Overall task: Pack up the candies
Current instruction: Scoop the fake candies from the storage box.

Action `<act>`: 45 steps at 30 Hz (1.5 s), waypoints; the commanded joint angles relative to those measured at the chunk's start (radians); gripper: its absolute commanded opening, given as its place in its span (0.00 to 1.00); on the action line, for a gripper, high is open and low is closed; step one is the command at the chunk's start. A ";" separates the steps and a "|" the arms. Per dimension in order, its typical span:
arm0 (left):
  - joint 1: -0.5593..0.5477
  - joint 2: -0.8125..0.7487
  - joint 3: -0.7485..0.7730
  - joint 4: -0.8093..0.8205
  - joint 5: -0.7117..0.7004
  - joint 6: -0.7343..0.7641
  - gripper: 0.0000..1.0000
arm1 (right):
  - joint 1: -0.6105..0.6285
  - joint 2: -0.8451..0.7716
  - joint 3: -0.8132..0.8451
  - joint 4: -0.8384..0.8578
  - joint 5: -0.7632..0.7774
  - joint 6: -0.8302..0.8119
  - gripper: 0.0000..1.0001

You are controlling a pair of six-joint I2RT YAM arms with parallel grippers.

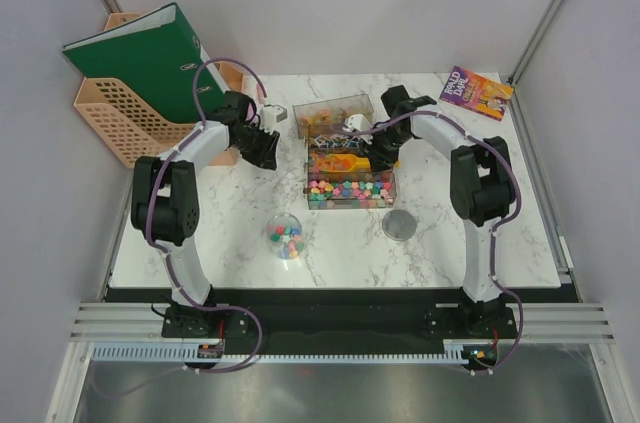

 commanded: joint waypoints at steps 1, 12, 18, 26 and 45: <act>0.004 0.020 0.052 -0.046 -0.009 0.068 0.36 | -0.050 -0.060 -0.054 0.074 -0.138 0.053 0.00; 0.018 0.031 0.136 -0.135 -0.063 0.116 0.39 | -0.056 -0.227 -0.381 0.622 -0.172 0.286 0.00; 0.025 0.060 0.217 -0.193 -0.077 0.136 0.39 | -0.056 -0.291 -0.470 0.759 -0.172 0.319 0.00; 0.025 0.112 0.317 -0.215 -0.086 0.129 0.38 | -0.043 -0.342 -0.493 0.739 -0.127 0.284 0.00; 0.028 0.117 0.365 -0.186 -0.123 0.110 0.38 | 0.005 -0.546 -0.582 0.744 -0.146 0.261 0.00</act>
